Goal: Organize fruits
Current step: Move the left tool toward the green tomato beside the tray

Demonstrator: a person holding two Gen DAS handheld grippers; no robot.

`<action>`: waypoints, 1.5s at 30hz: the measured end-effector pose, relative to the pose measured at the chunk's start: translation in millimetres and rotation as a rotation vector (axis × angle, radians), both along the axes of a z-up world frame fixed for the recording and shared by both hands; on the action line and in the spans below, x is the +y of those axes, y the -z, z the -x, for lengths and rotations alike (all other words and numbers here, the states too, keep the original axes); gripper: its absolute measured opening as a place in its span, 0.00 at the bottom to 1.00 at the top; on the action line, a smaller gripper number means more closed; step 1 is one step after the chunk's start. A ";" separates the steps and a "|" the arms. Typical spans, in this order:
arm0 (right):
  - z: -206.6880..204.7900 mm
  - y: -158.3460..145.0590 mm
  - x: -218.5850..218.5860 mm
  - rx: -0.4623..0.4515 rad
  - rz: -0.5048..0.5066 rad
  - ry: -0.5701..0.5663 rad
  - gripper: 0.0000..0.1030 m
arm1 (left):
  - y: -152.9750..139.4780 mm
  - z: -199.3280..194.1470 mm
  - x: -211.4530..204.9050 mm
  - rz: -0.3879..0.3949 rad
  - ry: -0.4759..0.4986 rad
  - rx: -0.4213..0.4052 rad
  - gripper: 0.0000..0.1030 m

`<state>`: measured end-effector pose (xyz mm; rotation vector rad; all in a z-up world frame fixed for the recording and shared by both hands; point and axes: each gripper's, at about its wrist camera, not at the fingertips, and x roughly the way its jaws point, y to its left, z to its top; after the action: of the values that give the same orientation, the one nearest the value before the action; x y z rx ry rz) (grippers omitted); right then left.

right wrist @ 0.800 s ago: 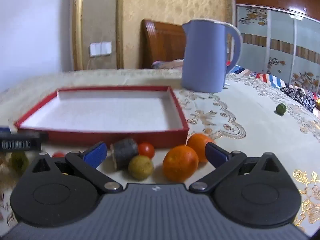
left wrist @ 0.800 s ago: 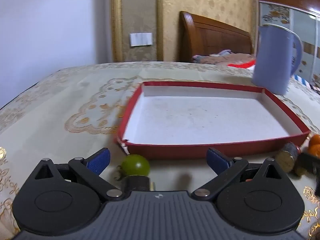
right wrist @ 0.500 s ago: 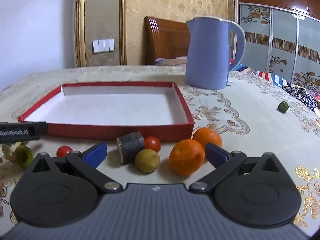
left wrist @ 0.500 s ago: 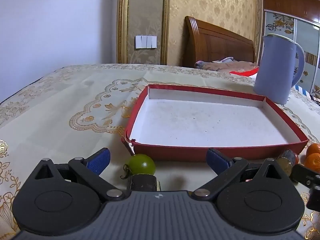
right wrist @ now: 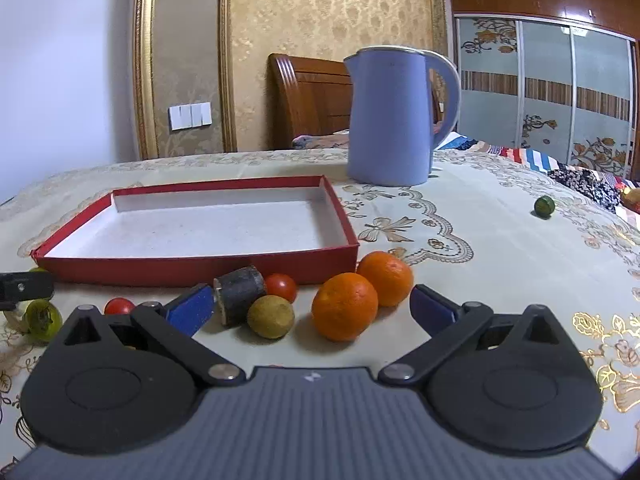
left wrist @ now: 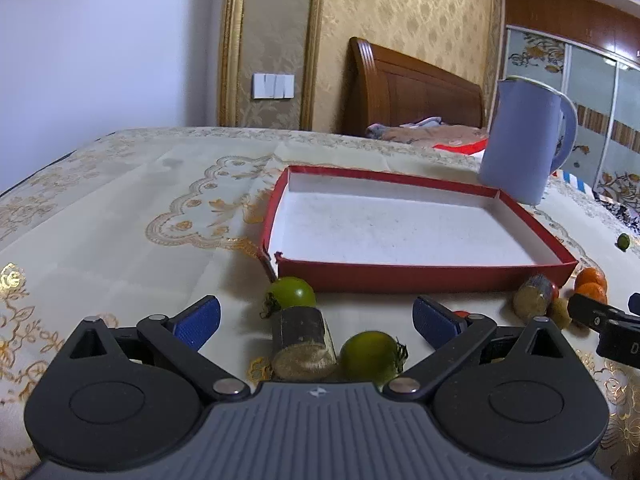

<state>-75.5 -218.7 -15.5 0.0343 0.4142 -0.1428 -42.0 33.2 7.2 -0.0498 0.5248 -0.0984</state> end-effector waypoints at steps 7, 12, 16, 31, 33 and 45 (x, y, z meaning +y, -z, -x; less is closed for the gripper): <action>-9.9 4.8 -1.9 0.064 -0.015 -0.010 1.00 | 2.1 26.7 -12.4 -0.141 0.008 -0.082 1.00; -11.4 6.8 -4.4 0.070 -0.030 -0.011 1.00 | 5.6 30.1 -4.8 -0.066 0.048 0.000 1.00; -9.5 6.9 -8.0 0.058 -0.048 -0.007 1.00 | 6.3 38.5 -15.1 -0.096 0.097 -0.022 1.00; -9.5 7.8 -17.5 0.048 -0.110 0.005 1.00 | 5.4 23.1 -39.4 -0.043 0.230 0.023 0.99; -9.7 7.9 -17.3 0.050 -0.109 0.005 1.00 | 5.7 21.9 -43.6 -0.066 0.239 0.024 0.99; -10.1 8.9 -18.8 0.053 -0.121 0.005 1.00 | 5.0 15.4 -52.5 -0.085 0.294 0.035 0.99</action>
<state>-65.4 -237.5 -24.4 0.1512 0.4749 -0.1234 -57.5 -19.3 2.2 0.1091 0.5687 -0.3630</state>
